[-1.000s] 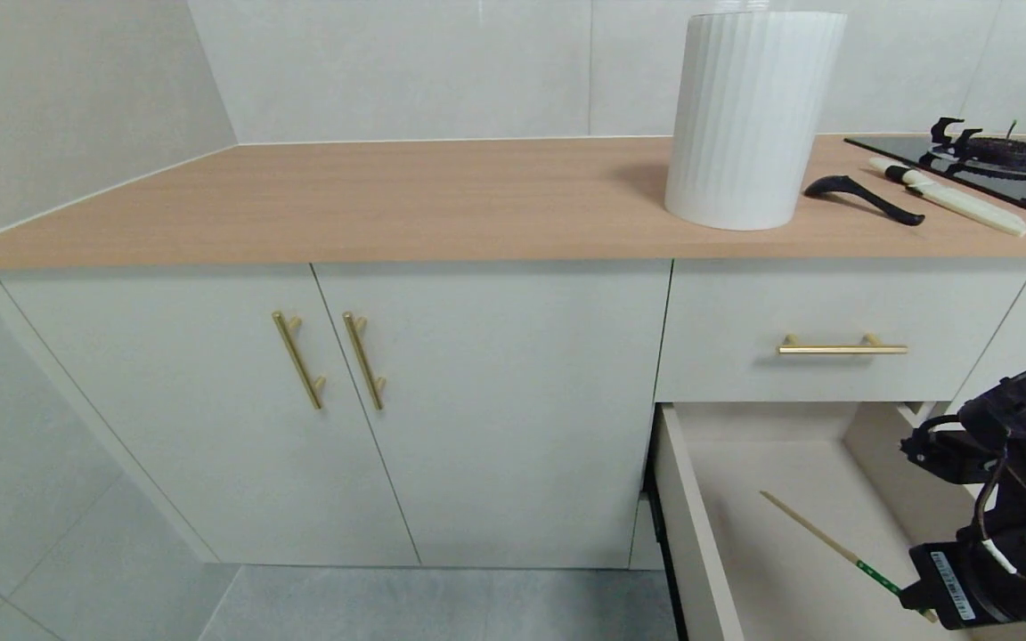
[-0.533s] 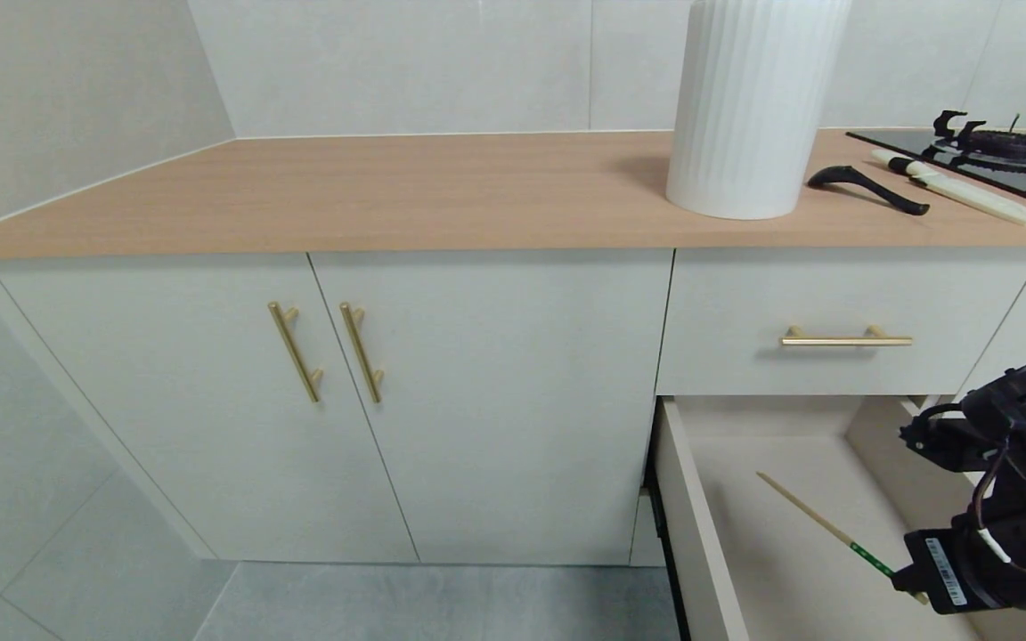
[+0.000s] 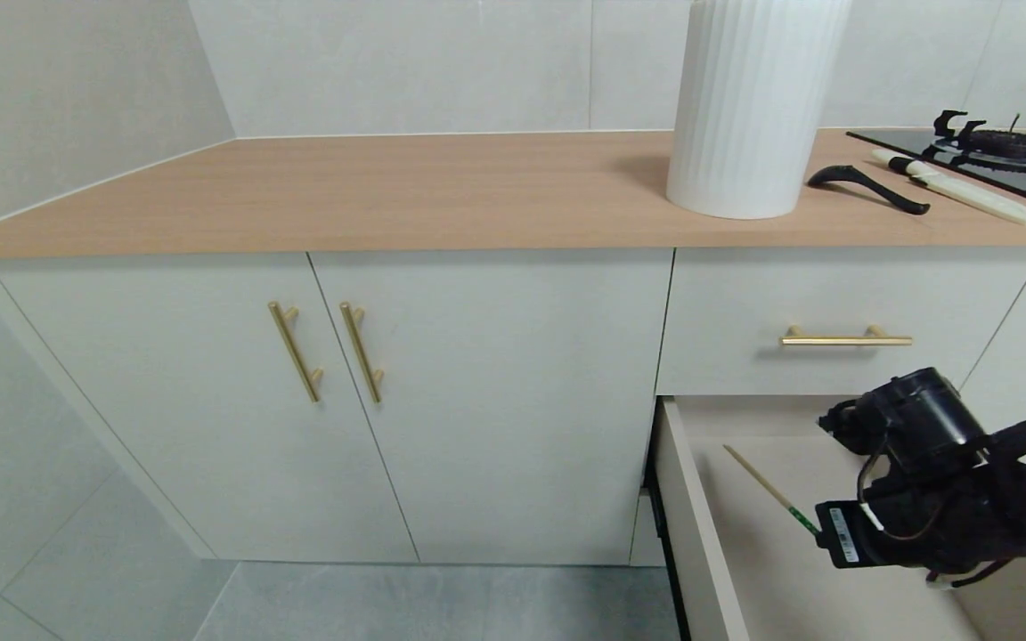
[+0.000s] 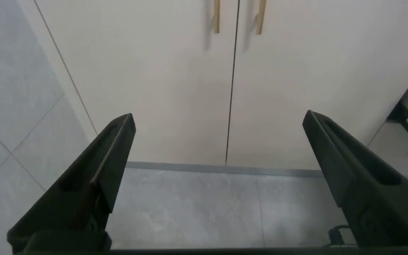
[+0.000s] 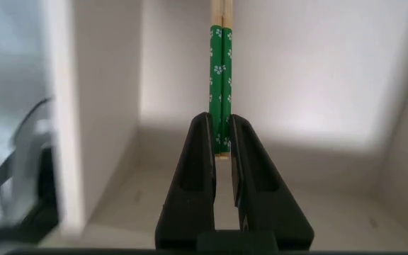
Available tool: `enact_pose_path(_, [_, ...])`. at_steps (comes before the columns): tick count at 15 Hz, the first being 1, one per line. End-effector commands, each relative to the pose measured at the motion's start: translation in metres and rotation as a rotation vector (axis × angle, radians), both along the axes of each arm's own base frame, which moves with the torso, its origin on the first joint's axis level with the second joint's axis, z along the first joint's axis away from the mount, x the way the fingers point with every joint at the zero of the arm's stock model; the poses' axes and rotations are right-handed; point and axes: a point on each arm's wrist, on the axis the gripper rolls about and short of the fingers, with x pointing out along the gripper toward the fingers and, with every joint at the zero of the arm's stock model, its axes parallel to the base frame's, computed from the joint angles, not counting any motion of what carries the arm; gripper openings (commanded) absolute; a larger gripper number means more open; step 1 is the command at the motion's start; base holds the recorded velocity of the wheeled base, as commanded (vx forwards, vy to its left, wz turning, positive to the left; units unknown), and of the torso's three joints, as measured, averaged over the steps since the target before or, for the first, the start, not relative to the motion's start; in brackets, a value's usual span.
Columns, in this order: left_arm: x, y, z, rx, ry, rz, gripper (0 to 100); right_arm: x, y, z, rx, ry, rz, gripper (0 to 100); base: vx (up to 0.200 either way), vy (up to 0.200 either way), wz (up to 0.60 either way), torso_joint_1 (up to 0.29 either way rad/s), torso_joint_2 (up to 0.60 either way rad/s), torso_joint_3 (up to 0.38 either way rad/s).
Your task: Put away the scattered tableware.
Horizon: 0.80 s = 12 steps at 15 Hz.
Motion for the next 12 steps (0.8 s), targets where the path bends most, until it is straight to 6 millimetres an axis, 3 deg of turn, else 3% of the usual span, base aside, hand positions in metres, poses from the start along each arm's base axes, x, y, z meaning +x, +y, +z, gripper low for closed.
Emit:
enact_pose_path(1, [0.000,0.000,0.000,0.000,0.002,0.001,100,0.006,0.003,-0.047,-0.046,0.089,0.002,0,0.000,0.000,0.00,0.000,0.00,0.000])
enact_pose_path(12, [0.000,0.000,0.000,0.000,0.002,0.001,100,0.018,0.011,-0.111,-0.126,0.094,-0.015,0,0.000,0.000,0.00,0.000,0.00,0.000])
